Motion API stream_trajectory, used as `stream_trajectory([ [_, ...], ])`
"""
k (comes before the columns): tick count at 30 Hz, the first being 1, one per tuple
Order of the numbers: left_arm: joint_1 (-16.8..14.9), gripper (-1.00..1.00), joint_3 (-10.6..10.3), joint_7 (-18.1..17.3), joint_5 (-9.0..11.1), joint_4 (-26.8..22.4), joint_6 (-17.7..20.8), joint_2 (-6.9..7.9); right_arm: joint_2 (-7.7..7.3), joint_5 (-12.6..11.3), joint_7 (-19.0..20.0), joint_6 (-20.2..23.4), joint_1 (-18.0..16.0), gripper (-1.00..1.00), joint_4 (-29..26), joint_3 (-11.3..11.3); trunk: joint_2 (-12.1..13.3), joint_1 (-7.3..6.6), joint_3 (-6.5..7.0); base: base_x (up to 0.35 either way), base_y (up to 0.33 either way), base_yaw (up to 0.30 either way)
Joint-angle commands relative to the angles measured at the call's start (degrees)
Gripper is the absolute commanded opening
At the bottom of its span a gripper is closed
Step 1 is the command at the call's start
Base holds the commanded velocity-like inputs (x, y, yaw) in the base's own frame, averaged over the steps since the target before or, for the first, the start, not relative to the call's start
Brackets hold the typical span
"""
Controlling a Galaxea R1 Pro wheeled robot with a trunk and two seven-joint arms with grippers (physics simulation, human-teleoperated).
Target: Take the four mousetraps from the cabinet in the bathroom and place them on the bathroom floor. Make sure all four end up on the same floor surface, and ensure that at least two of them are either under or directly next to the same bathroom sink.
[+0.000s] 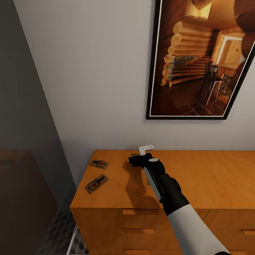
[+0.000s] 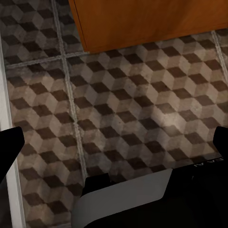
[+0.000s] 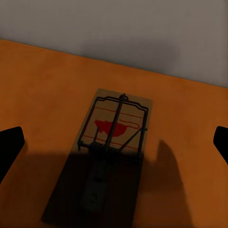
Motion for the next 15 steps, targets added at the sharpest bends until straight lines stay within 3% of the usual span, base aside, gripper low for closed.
stream_trajectory([
  [1,0.0,1.00,-0.2,0.0,0.1,0.0,-0.2,0.02,0.00,-0.2,-0.4,0.3,0.0,1.00,0.0,0.1,0.0,0.00,-0.06,0.000,0.000,0.000],
  [15,0.0,1.00,-0.2,0.0,0.1,0.0,-0.2,0.02,0.00,-0.5,-0.3,0.2,0.0,1.00,0.0,0.1,0.0,0.00,-0.06,0.000,0.000,0.000],
])
